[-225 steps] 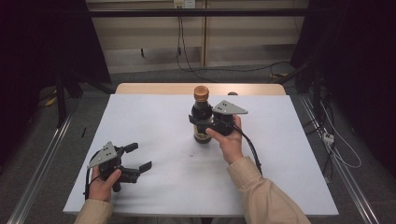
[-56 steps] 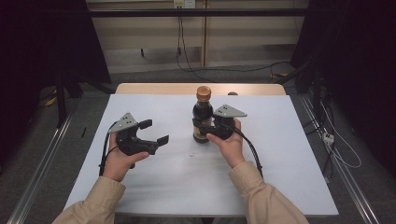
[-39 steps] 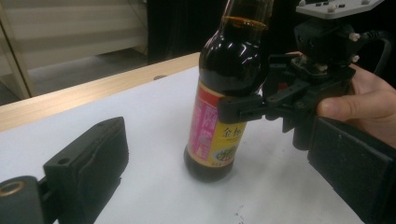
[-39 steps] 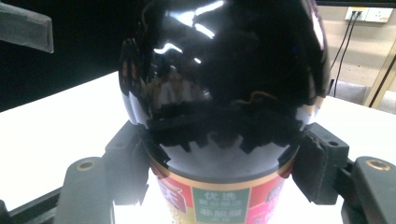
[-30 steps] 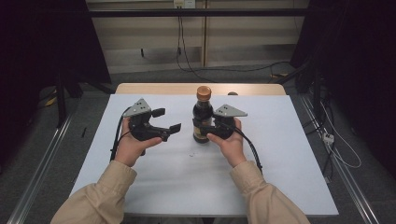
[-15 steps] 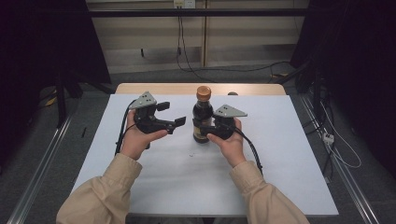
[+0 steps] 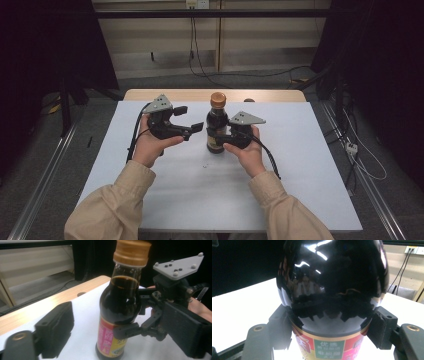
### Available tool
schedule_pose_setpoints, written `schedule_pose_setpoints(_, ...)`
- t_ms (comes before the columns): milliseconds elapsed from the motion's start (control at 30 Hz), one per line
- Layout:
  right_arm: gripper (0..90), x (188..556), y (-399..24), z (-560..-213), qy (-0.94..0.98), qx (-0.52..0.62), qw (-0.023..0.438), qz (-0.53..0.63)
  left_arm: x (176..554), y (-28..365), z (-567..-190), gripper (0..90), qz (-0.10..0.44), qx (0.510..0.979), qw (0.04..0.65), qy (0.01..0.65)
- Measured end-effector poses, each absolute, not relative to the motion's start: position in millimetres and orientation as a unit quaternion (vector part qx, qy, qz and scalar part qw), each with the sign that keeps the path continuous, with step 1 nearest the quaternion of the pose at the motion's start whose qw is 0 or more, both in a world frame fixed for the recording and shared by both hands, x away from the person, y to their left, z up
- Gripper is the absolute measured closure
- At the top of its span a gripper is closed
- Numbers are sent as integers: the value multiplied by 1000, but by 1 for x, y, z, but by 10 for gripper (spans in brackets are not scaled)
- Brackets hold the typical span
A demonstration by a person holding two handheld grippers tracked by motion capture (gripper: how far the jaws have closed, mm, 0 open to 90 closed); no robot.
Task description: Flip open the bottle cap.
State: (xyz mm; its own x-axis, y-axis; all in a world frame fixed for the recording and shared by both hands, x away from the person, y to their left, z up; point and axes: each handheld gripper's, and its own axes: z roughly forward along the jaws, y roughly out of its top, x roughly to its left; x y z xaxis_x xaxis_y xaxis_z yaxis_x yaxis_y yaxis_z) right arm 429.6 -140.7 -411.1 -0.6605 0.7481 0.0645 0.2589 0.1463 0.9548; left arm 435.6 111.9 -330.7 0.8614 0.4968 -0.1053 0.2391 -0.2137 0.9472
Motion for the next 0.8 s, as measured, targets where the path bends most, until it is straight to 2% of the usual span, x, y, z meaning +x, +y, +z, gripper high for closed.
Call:
schedule_pose_setpoints(133,307,430,-141,-411,724,348,220,554,437,109,-326,239,125,780,571,224)
schedule_pose_setpoints(233,306,429,-141,-411,722,350,221,554,438,108,-323,362,133,781,572,214)
schedule_pose_setpoints(333,305,429,-140,-412,721,351,221,555,440,107,-320,429,143,779,572,213)
schedule_pose_setpoints(467,305,429,-140,-411,722,352,221,554,442,107,-316,459,154,773,571,227)
schedule_pose_setpoints(533,305,429,-140,-412,721,352,221,554,444,107,-315,505,156,774,567,233)
schedule_pose_setpoints(800,305,429,-140,-412,720,354,221,554,450,105,-313,533,143,780,562,236)
